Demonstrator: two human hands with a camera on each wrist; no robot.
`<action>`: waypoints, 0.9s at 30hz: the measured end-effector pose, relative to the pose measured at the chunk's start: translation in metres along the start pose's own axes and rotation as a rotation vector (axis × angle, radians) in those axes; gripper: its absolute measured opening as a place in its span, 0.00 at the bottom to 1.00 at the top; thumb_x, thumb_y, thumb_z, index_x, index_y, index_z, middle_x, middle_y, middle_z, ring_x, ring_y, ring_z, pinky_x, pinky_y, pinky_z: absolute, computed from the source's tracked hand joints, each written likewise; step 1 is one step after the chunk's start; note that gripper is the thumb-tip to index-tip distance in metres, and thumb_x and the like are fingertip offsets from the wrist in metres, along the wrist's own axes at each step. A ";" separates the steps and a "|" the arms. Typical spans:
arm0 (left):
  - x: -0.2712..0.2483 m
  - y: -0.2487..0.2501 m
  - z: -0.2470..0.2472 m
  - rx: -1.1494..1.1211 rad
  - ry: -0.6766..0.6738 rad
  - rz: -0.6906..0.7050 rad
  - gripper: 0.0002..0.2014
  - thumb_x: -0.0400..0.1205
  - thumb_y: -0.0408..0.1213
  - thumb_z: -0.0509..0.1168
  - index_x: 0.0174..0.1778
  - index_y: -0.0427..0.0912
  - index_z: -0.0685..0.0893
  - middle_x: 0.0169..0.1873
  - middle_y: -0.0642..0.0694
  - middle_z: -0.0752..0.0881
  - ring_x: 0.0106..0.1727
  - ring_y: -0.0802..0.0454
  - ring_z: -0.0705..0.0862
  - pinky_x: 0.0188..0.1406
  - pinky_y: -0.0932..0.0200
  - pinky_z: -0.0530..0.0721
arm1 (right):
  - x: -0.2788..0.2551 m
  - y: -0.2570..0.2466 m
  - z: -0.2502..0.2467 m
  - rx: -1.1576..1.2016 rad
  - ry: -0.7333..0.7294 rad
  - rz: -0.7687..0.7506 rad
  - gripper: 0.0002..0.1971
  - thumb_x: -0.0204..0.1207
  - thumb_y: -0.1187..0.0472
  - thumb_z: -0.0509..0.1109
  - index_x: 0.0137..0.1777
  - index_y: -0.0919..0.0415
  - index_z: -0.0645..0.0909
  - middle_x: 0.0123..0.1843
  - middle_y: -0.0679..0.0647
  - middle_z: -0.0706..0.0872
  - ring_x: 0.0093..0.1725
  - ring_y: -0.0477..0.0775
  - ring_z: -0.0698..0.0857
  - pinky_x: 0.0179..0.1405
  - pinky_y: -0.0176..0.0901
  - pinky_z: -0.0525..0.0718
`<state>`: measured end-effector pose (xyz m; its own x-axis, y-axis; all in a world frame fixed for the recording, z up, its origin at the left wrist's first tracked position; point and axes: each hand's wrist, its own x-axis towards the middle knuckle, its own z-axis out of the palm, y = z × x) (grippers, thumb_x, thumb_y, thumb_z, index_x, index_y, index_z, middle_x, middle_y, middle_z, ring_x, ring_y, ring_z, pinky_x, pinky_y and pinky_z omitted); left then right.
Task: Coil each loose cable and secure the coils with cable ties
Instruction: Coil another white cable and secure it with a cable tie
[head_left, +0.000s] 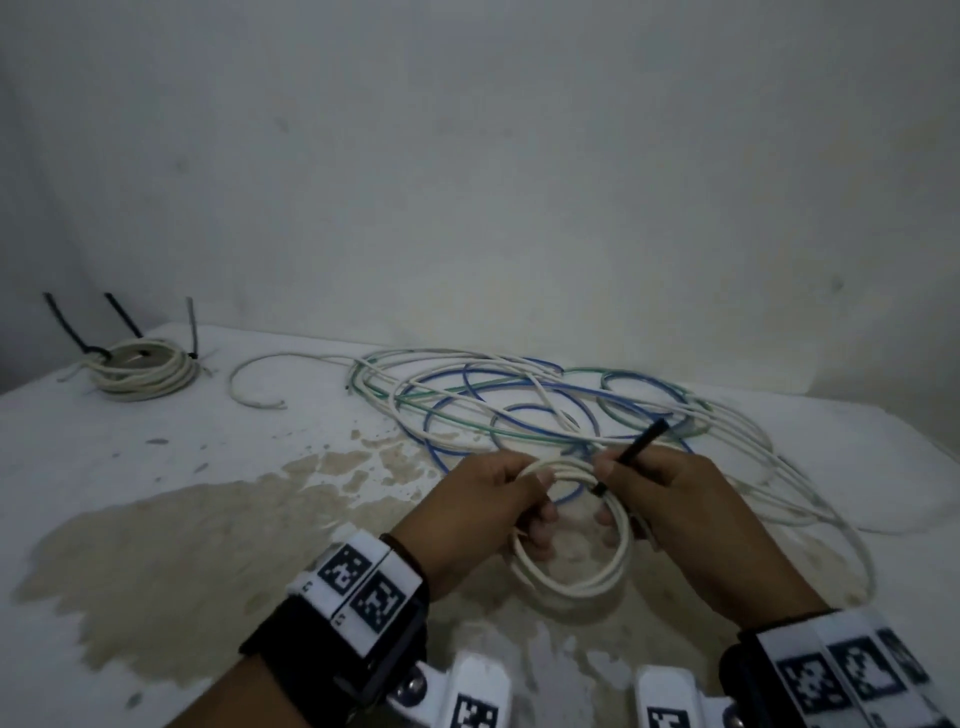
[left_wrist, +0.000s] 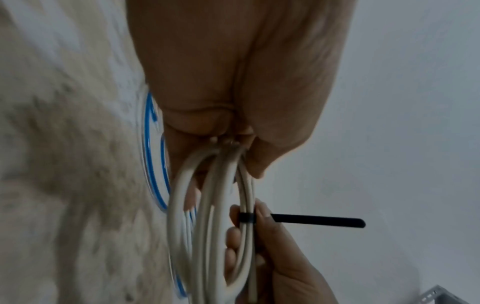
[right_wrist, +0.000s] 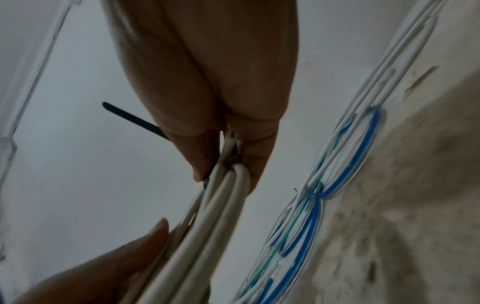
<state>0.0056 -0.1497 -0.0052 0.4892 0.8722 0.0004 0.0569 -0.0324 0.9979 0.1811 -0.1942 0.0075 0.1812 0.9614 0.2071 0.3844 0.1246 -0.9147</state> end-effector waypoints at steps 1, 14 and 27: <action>-0.005 0.000 -0.008 0.020 -0.001 -0.024 0.12 0.86 0.40 0.61 0.42 0.38 0.86 0.34 0.43 0.86 0.31 0.52 0.84 0.33 0.59 0.84 | 0.001 -0.004 0.004 -0.005 -0.034 0.005 0.08 0.79 0.60 0.68 0.43 0.60 0.88 0.30 0.56 0.89 0.29 0.52 0.88 0.28 0.41 0.84; -0.076 -0.002 -0.134 0.313 0.224 0.105 0.11 0.80 0.31 0.68 0.36 0.49 0.89 0.31 0.55 0.87 0.33 0.59 0.85 0.37 0.58 0.83 | 0.043 -0.087 0.144 -0.237 -0.497 -0.053 0.16 0.70 0.55 0.78 0.53 0.56 0.76 0.34 0.57 0.89 0.28 0.52 0.86 0.28 0.45 0.83; -0.094 -0.016 -0.259 -0.342 0.761 0.015 0.08 0.81 0.31 0.67 0.56 0.38 0.84 0.38 0.39 0.90 0.37 0.49 0.89 0.35 0.54 0.88 | 0.067 -0.093 0.279 0.290 -0.474 0.202 0.14 0.81 0.63 0.65 0.34 0.68 0.81 0.23 0.60 0.78 0.20 0.51 0.77 0.19 0.39 0.76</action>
<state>-0.2667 -0.1051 -0.0043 -0.2408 0.9684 -0.0646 -0.2726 -0.0036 0.9621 -0.0949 -0.0725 0.0100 -0.2248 0.9695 -0.0974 0.1091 -0.0743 -0.9912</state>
